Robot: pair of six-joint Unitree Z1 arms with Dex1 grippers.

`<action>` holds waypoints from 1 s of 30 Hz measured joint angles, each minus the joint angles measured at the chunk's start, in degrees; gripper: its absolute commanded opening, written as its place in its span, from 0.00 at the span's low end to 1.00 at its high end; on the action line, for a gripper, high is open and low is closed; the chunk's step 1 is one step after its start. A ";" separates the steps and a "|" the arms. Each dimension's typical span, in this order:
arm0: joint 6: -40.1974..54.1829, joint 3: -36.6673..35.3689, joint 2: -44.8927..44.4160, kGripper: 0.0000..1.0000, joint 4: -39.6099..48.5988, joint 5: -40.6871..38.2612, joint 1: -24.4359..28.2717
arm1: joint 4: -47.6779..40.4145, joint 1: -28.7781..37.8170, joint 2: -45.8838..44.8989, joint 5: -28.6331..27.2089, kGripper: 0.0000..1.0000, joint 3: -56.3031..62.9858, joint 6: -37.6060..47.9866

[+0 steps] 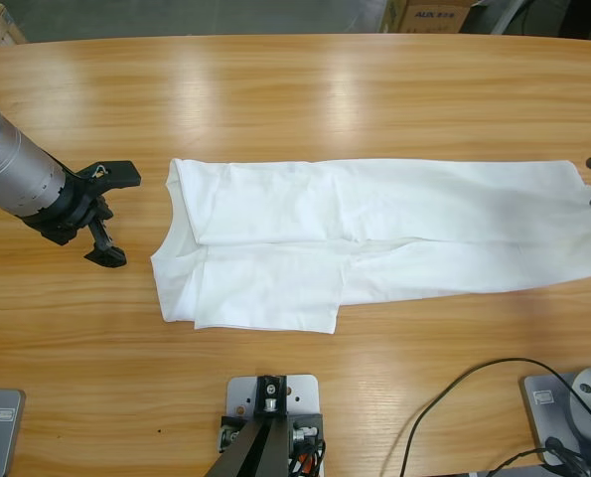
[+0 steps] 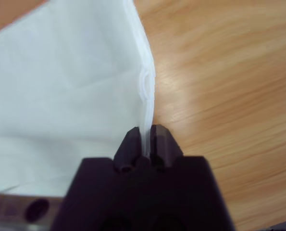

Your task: Fold clothes

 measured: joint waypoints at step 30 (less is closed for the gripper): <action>-28.84 -0.11 -11.27 1.00 -0.06 -3.09 6.79 | 26.37 61.26 20.70 5.62 0.00 -59.19 15.50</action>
